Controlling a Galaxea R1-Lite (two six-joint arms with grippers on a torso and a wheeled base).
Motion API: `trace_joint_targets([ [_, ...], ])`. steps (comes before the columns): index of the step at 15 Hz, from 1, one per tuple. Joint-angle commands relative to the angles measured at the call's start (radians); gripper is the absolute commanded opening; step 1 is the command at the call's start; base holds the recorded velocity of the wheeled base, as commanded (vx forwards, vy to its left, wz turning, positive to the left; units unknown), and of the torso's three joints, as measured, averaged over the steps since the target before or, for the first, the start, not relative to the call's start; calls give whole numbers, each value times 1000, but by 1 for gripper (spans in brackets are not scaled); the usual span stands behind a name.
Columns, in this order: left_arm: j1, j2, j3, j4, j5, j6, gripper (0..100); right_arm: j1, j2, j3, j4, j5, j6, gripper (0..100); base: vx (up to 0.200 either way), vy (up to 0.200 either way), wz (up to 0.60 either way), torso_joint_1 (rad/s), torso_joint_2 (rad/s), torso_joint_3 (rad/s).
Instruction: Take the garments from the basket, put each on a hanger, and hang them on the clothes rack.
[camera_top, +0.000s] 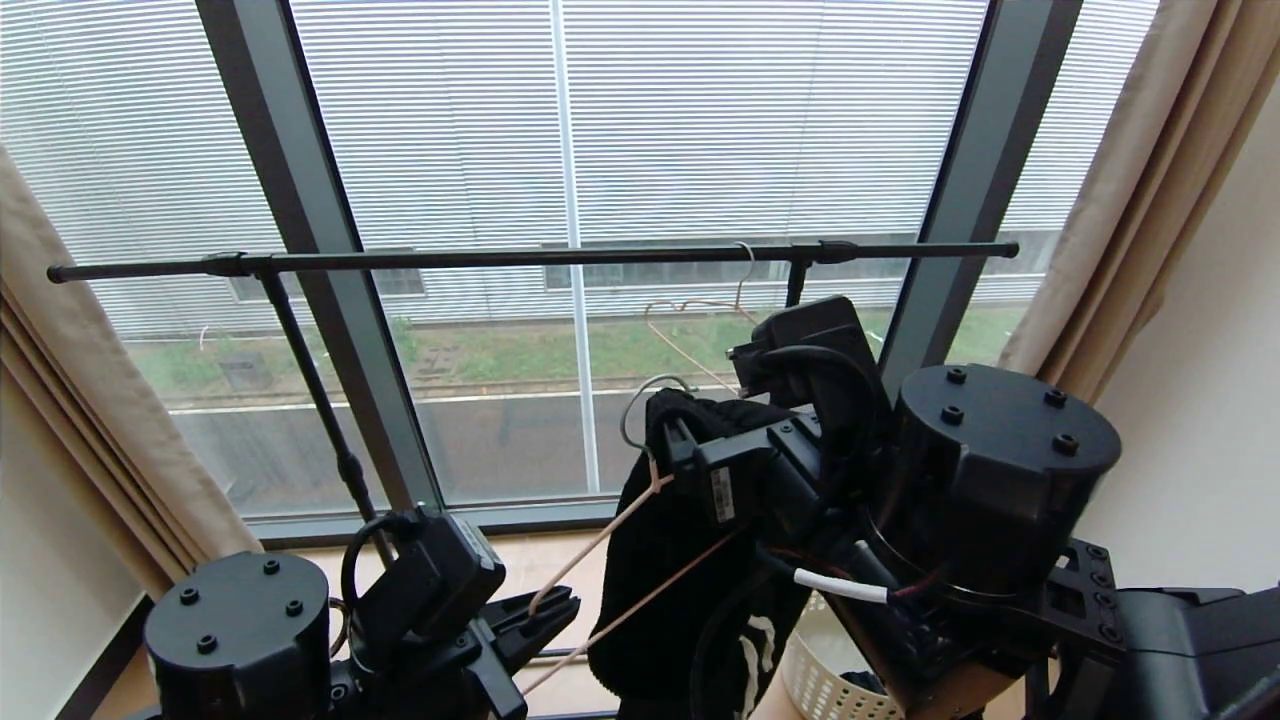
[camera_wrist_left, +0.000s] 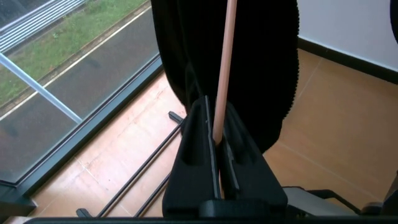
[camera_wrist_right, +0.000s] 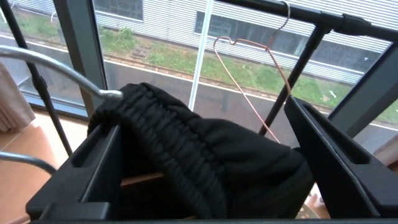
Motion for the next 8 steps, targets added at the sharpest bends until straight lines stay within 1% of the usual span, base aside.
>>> trace_joint_targets([
  [1, 3, 0, -4, -1, 0, -2, 0, 22, 3, 7, -1, -15, 0, 100, 0, 0, 0, 0, 0, 0],
  [8, 60, 1, -17, -1, 0, -6, 0, 62, -13, 30, -1, -26, 0, 100, 0, 0, 0, 0, 0, 0],
])
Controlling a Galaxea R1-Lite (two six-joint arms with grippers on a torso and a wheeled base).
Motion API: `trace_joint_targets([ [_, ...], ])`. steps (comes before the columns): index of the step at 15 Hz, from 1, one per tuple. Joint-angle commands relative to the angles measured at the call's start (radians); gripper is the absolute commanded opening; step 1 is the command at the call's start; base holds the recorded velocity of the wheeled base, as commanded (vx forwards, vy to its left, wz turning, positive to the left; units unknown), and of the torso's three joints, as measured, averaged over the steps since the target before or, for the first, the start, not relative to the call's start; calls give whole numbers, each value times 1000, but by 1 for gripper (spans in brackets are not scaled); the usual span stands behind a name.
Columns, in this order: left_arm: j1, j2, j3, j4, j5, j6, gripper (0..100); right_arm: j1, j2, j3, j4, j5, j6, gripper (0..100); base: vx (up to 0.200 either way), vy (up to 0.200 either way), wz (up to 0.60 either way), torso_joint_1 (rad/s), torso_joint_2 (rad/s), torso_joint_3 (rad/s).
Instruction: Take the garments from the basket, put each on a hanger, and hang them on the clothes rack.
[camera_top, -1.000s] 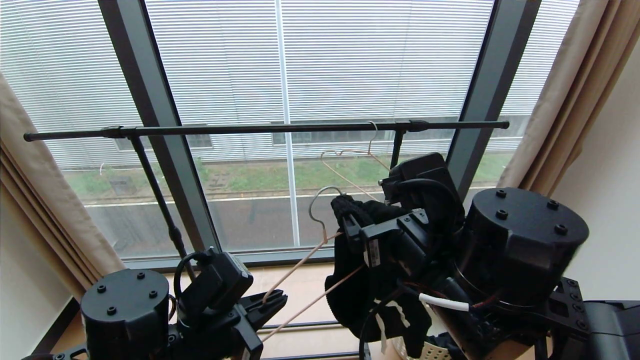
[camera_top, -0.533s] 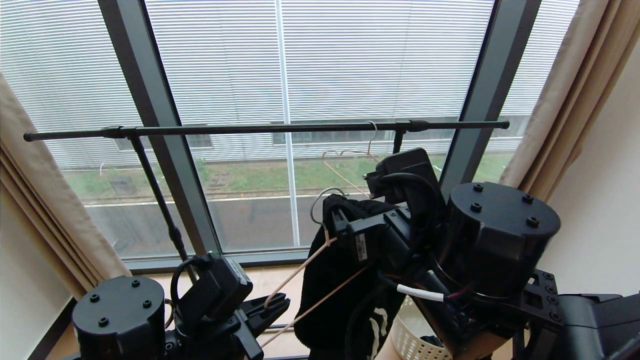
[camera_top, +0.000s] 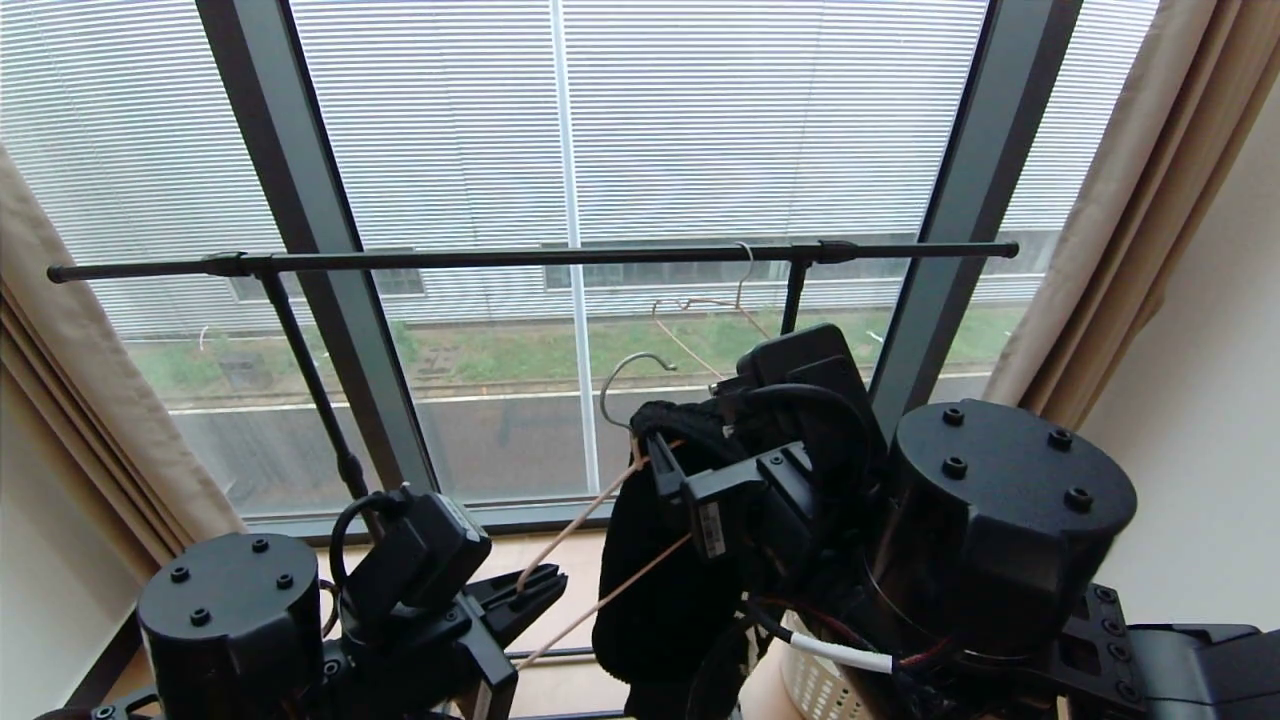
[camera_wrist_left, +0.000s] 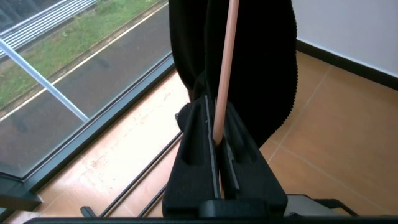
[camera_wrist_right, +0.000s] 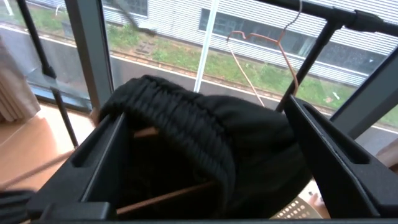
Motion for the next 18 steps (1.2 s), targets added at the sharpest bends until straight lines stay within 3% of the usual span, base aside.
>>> trace_joint_targets([
  [1, 13, 4, -3, 0, 0, 0, 0, 11, -8, 2, 0, -1, -1, 100, 0, 0, 0, 0, 0, 0],
  [9, 26, 7, -9, 0, 0, -3, 0, 41, -23, 7, 0, -17, -1, 100, 0, 0, 0, 0, 0, 0],
  [12, 26, 6, -1, 0, -16, -3, 0, 11, -115, 48, 26, 29, -10, 100, 0, 0, 0, 0, 0, 0],
  [16, 43, 6, 11, 1, -50, 6, 0, -186, -325, 129, 270, 402, -34, 100, 0, 0, 0, 0, 0, 0],
  [17, 43, 4, 16, 1, -53, 8, 0, -207, -351, 131, 316, 456, -36, 100, 0, 0, 0, 0, 0, 0],
  [18, 42, 4, 22, 1, -61, 15, 0, -271, -405, 123, 454, 603, -36, 100, 0, 0, 0, 0, 0, 0],
])
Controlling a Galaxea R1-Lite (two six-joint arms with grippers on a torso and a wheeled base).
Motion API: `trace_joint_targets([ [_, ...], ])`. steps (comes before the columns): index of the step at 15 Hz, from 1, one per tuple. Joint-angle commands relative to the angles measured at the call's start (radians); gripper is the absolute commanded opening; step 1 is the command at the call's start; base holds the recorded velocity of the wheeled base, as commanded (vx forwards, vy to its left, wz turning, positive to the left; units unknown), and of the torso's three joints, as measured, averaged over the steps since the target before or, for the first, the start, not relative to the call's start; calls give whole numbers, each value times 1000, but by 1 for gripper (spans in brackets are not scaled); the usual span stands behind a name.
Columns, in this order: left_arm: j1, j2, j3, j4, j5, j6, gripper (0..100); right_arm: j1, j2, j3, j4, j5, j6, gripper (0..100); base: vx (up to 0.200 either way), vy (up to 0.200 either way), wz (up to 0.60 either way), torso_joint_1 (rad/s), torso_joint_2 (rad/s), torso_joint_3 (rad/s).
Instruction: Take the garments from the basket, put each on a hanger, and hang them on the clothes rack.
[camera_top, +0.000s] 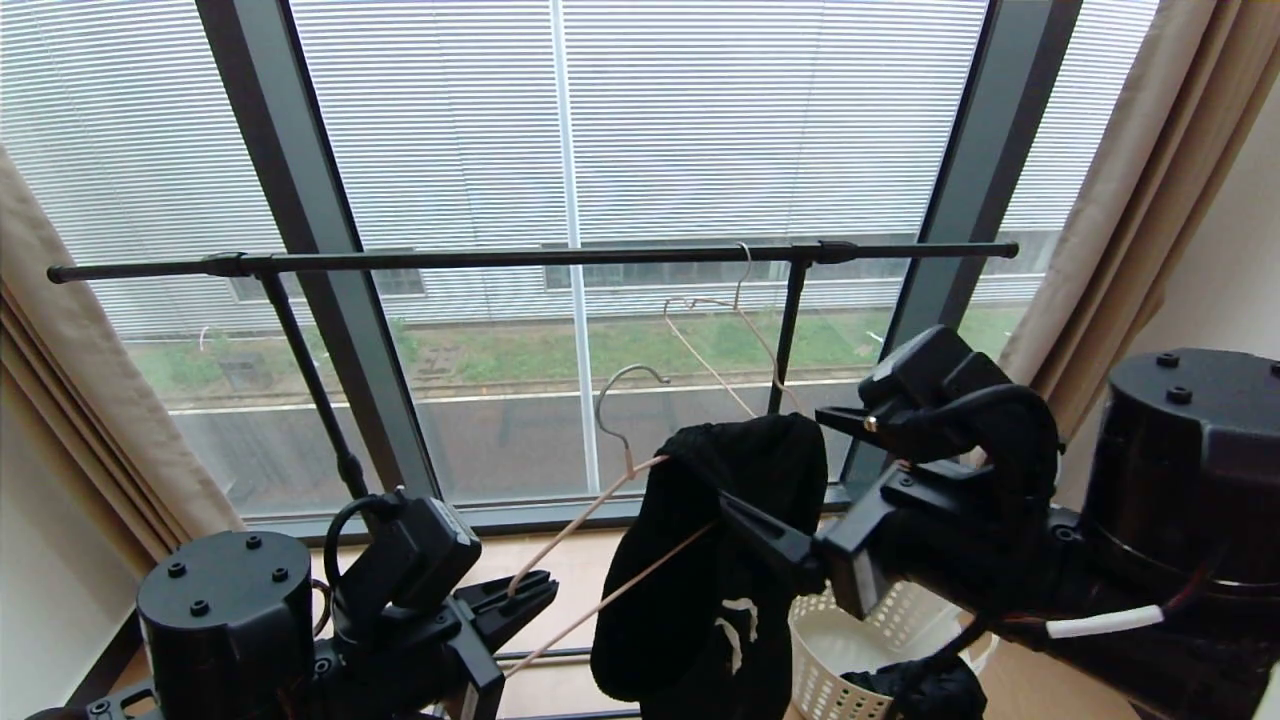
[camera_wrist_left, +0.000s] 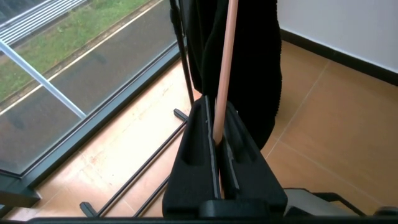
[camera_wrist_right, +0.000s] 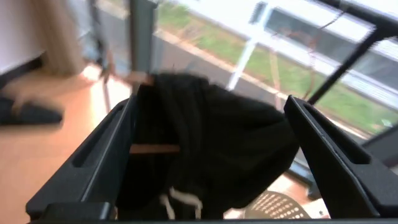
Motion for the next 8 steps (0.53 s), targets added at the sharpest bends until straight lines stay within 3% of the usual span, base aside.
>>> trace_joint_targets([
  [1, 0, -1, 11, -2, -2, 10, 0, -121, -140, 5, 134, 187, -14, 100, 0, 0, 0, 0, 0, 0],
  [3, 0, -3, 28, -2, -11, 31, 0, -221, -138, 1, 186, 332, -129, 100, 0, 0, 0, 0, 0, 0],
  [5, 2, -7, 44, -2, -52, 56, 0, -323, -114, -54, 303, 532, -281, 100, 0, 0, 0, 0, 0, 0],
  [6, 2, -13, 48, -2, -57, 65, 0, -359, -98, -110, 382, 603, -324, 100, 0, 0, 0, 0, 0, 0],
  [8, -1, -35, 76, -2, -63, 76, 0, -403, -5, -334, 671, 658, -512, 100, 0, 0, 0, 0, 0, 0],
])
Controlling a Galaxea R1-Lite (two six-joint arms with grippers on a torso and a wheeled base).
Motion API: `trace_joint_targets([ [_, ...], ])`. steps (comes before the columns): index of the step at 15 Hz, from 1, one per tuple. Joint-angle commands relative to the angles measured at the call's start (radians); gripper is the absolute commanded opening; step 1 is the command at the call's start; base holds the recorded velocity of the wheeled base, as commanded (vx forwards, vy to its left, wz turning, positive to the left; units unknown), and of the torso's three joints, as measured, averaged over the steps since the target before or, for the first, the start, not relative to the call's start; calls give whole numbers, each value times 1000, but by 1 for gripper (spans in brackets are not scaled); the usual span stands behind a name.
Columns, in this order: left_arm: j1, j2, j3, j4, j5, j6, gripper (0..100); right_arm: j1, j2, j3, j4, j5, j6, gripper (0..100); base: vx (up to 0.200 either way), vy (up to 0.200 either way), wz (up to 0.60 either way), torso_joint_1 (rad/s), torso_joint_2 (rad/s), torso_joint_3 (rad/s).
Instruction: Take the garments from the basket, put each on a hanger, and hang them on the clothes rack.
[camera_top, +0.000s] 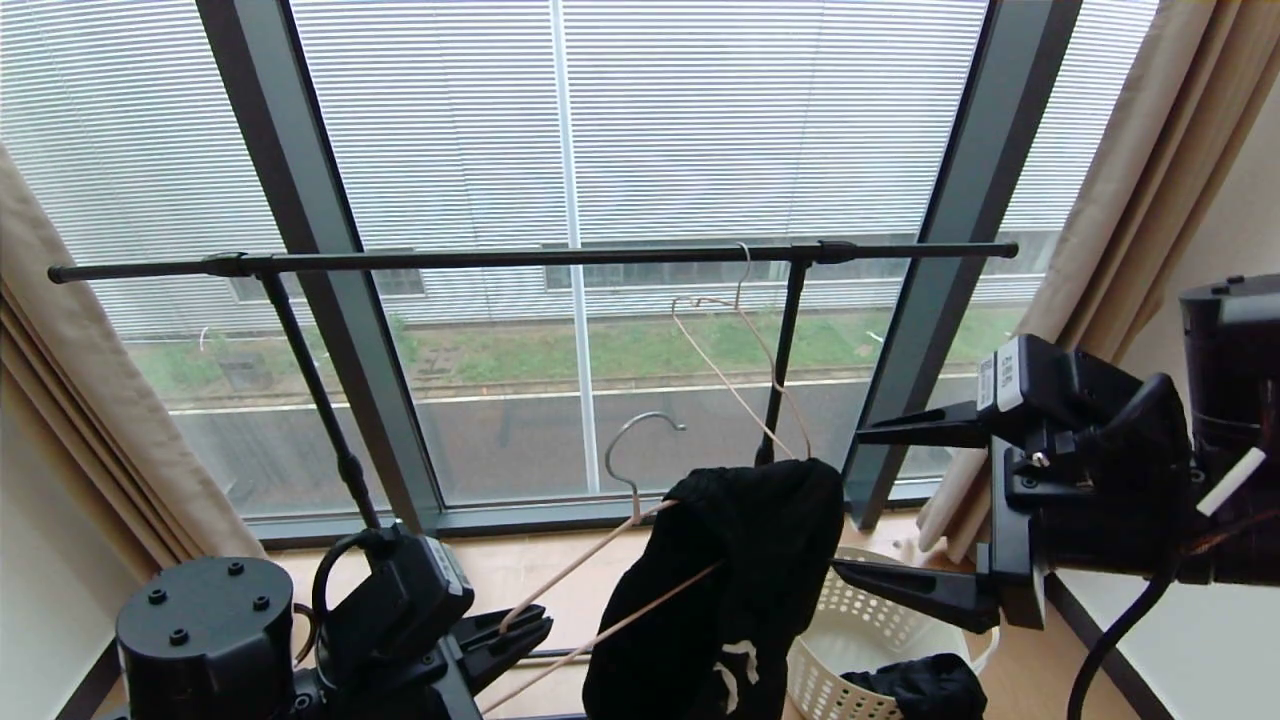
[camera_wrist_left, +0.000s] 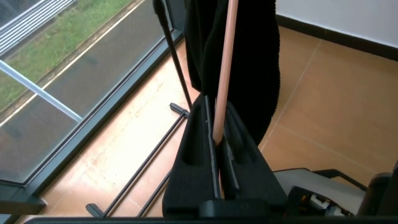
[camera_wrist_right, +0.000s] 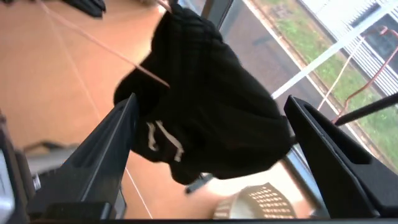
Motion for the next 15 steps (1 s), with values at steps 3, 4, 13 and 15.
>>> trace_joint_targets([
  [3, -5, -37, 26, 0, -16, 4, 0, -116, 231, -483, 588, 86, -436, 100, 0, 0, 0, 0, 0, 0],
  [4, -5, -44, 36, 0, -33, 18, 0, -132, 302, -641, 769, 90, -523, 100, 0, 0, 0, 0, 0, 0],
  [13, -25, -55, 45, 0, -36, 42, 0, -17, 565, -983, 1021, 77, -517, 100, 0, 0, 0, 0, 0, 0],
  [15, -24, -54, 43, 0, -36, 42, 0, 12, 567, -992, 1021, 77, -516, 100, 0, 0, 0, 0, 0, 0],
])
